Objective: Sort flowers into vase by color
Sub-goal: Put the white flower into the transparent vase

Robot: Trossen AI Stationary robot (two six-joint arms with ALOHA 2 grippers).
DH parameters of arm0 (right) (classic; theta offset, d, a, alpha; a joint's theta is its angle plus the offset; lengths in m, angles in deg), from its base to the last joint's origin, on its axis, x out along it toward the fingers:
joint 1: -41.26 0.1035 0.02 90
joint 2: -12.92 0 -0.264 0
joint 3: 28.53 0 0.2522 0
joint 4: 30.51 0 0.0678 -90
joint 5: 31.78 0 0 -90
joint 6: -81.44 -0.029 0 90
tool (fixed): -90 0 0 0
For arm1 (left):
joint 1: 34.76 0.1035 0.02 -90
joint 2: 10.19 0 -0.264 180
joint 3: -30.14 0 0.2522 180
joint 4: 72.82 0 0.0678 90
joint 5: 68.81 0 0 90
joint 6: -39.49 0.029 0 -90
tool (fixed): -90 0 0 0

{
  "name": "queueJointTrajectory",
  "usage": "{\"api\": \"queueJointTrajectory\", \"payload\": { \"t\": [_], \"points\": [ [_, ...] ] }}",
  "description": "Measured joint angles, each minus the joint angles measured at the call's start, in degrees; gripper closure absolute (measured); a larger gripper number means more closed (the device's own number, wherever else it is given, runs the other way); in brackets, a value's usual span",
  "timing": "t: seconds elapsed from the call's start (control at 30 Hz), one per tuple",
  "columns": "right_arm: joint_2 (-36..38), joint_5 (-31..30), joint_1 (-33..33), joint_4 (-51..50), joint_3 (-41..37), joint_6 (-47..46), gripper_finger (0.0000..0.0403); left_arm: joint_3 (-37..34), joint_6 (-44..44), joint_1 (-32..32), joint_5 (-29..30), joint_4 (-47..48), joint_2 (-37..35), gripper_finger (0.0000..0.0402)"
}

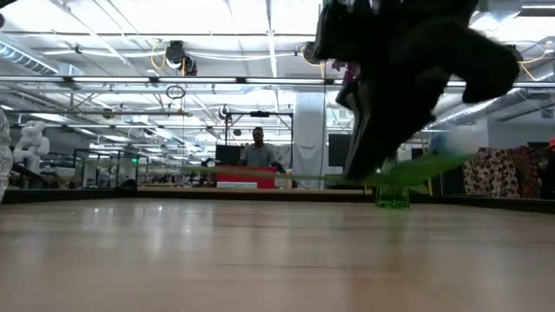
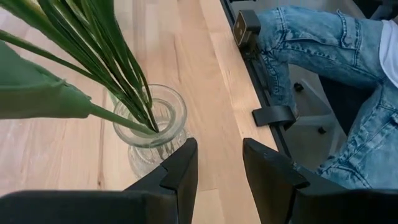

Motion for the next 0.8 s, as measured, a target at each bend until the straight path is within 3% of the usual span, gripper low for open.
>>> {"api": "queueJointTrajectory", "payload": {
  "t": [0.2,0.4,0.8],
  "points": [
    [2.7,-1.0,2.1,-8.3,5.7,-3.6,0.0402,0.0,0.0,-2.1,-2.0,-1.2,0.0,0.0269],
    [3.8,-8.9,4.2,-20.4,13.9,-7.4,0.0403,0.0,-0.7,-4.3,0.0,-0.1,0.0,0.0269],
    [3.8,-18.3,2.9,-34.3,25.0,-8.0,0.0402,0.0,-13.4,-2.6,3.2,17.8,-1.8,0.0269]
  ]
}}
